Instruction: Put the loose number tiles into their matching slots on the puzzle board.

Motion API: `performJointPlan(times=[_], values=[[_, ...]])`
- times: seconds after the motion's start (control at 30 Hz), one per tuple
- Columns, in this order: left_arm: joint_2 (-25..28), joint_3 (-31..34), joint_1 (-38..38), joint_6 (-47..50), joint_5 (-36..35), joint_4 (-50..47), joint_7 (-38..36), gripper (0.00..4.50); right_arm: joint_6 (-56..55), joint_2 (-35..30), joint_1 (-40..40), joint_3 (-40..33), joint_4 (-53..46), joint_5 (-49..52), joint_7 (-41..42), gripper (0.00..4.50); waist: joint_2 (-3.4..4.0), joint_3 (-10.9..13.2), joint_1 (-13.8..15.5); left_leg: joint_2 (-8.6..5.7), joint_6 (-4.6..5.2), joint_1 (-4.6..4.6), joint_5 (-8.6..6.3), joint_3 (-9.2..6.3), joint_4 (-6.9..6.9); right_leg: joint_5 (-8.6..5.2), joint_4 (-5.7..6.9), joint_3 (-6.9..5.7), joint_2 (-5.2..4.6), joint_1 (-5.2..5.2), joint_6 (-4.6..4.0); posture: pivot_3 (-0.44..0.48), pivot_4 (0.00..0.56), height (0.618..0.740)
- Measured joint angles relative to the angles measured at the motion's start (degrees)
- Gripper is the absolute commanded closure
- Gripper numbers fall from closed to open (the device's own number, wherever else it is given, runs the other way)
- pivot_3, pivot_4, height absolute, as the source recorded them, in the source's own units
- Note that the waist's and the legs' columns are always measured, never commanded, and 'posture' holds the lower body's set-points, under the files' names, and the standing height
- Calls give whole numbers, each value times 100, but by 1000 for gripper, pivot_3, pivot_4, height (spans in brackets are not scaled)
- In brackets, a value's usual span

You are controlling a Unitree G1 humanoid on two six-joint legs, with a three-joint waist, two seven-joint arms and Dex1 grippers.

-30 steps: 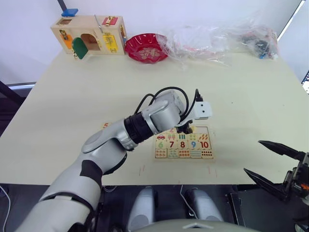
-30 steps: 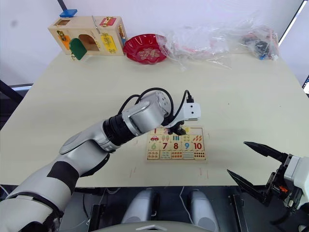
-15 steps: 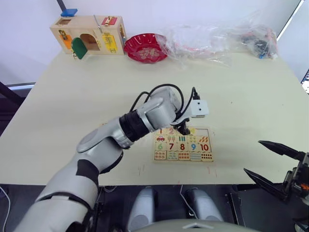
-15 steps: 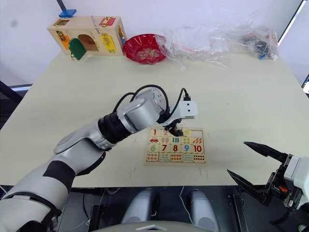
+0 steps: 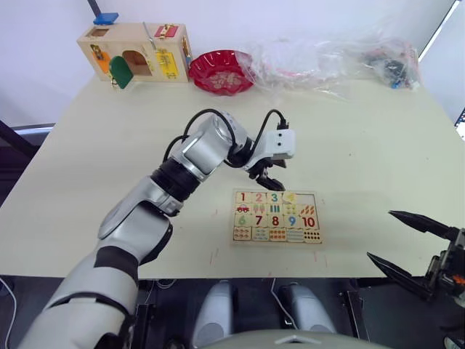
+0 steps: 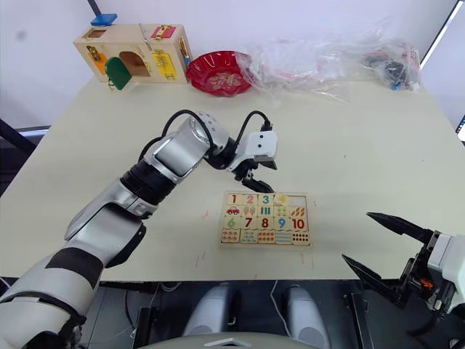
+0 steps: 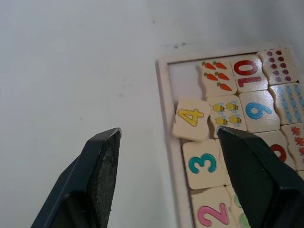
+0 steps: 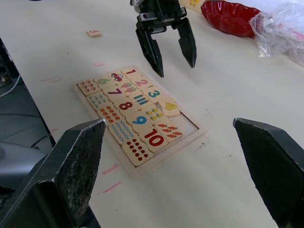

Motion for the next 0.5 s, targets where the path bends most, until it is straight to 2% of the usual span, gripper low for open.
performJointPlan(times=[0.07, 0.23, 0.5], values=[[-232, 124, -13, -513, 1, 553, -237, 2124, 1, -4, -12, 0, 64, 0, 28, 0, 0, 0, -2, -2, 0, 2, 0, -2, 1, 0, -2, 4, 2, 6, 0, 0, 150, 740], [-599, 139, -55, -1542, 238, 1489, -557, 4457, 2, -9, -6, -1, 97, 1, 80, 0, -1, 0, -10, -2, 0, 1, 0, -3, 1, 0, -2, 6, 4, 5, 1, 0, 150, 740], [-1113, 204, -319, -2614, 758, 2788, -352, 4457, 11, -6, 109, -2, 65, 5, 80, 0, -1, 1, -10, -4, 1, 0, 0, -4, 1, 0, -3, 11, 5, 6, 2, 0, 150, 740]])
